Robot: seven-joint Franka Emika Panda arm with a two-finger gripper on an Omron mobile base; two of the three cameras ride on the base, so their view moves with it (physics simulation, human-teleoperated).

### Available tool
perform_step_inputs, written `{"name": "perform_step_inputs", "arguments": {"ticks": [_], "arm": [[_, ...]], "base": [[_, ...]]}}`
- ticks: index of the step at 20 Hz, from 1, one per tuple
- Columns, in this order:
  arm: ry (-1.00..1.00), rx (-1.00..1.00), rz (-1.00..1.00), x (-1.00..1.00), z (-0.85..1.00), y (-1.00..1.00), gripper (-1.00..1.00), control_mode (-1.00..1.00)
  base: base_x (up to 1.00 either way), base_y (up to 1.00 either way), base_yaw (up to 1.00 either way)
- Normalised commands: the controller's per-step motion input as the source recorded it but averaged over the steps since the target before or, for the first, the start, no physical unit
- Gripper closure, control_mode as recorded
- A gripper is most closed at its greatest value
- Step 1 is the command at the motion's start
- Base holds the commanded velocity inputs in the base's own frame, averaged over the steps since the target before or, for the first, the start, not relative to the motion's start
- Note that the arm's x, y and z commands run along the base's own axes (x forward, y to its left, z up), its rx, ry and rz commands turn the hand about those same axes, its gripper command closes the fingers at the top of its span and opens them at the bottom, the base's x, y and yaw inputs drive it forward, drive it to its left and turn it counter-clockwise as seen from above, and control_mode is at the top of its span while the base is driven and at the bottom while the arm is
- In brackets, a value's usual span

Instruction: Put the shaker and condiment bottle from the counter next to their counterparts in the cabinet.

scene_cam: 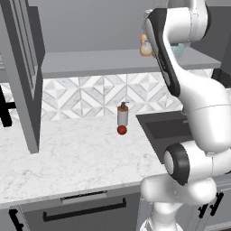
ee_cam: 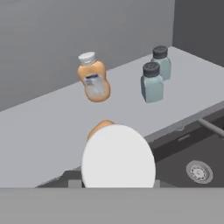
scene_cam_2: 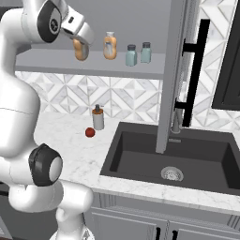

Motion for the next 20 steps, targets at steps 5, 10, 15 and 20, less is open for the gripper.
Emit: {"name": "perform_step_inputs", "arguments": {"ticks": [5,10,15,20], "arm": [[-0.22,-0.03,0.00,0.00,-0.60,0.00,1.00,-1.00],[0.03,0.00,0.00,0.29,-0.06,-0.04,1.00,-1.00],[0.16,0.00,0.00,0.49,0.26,-0.03,1.00,-1.00],[0.24,-0.04,0.00,0.43,0.45,0.00,1.00,-1.00]], "base": [[0.00,0.00,0.00],[0.00,0.00,0.00],[0.00,0.00,0.00],[0.00,0.00,0.00]]}}
